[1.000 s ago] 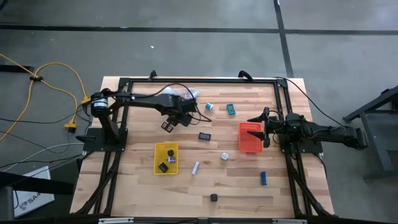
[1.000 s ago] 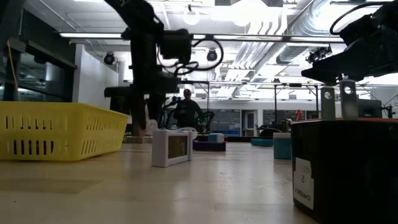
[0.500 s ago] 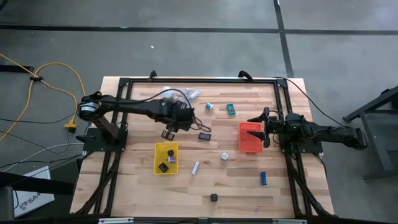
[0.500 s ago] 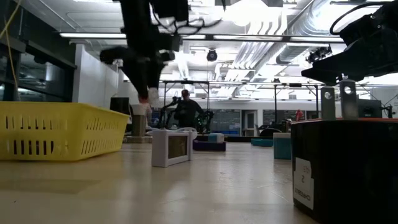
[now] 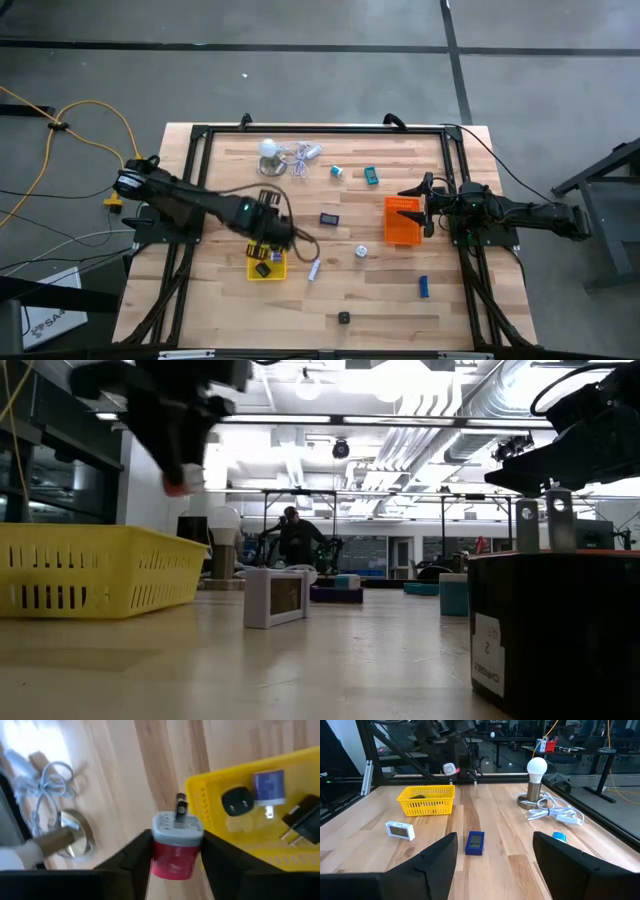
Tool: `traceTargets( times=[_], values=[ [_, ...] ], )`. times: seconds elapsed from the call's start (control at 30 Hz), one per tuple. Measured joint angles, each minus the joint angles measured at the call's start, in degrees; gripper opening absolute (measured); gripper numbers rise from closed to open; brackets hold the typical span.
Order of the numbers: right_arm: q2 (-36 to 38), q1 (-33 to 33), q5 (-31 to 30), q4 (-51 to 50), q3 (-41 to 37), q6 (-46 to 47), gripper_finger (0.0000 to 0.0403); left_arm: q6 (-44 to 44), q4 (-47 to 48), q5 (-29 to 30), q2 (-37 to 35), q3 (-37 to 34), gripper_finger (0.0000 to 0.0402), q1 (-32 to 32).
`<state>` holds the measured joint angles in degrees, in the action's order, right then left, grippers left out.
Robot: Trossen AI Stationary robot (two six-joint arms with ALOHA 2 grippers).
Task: Pick & Place Office items
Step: Put the red charger adapter into the yellow bin
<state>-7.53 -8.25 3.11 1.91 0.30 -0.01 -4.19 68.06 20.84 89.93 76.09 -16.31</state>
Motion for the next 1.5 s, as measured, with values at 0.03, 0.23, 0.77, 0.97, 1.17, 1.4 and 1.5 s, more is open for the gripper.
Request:
traceTargets(
  times=[0.03, 0.23, 0.77, 0.97, 1.17, 1.4, 1.5],
  values=[
    [-0.01, 0.0, 0.0, 0.0, 0.0, 0.0, 0.0248, -2.39, 0.62, 0.4, 0.0, -0.04, 0.0145, -1.23],
    [0.0, 0.0, 0.0, 0.0, 0.02, 0.0, 0.0248, -13.0, 2.96, 0.57, 0.0, -0.73, 0.0145, -7.06],
    [-0.01, 0.0, -0.01, 0.0, 0.01, 0.0, 0.0248, -23.22, -7.27, -0.77, 0.0, -10.92, 0.0145, -11.24],
    [-0.01, 0.0, -0.01, 0.0, 0.01, -0.01, 0.0248, -25.86, -10.18, -4.27, 0.0, -12.82, 0.0145, -10.33],
    [0.0, 0.0, -0.02, 0.0, 0.0, 0.0, 0.0248, -26.05, -11.7, -8.78, 0.02, -13.44, 0.0145, -8.07],
    [0.0, 0.0, -0.01, 0.0, 0.0, 0.0, 0.0248, -23.05, -17.03, -13.49, 0.02, -16.44, 0.0145, -4.29],
    [0.0, 0.0, -0.02, 0.0, 0.02, 0.0, 0.0248, -22.85, -20.02, -14.81, 0.03, -18.87, 0.0145, -3.52]
  ],
)
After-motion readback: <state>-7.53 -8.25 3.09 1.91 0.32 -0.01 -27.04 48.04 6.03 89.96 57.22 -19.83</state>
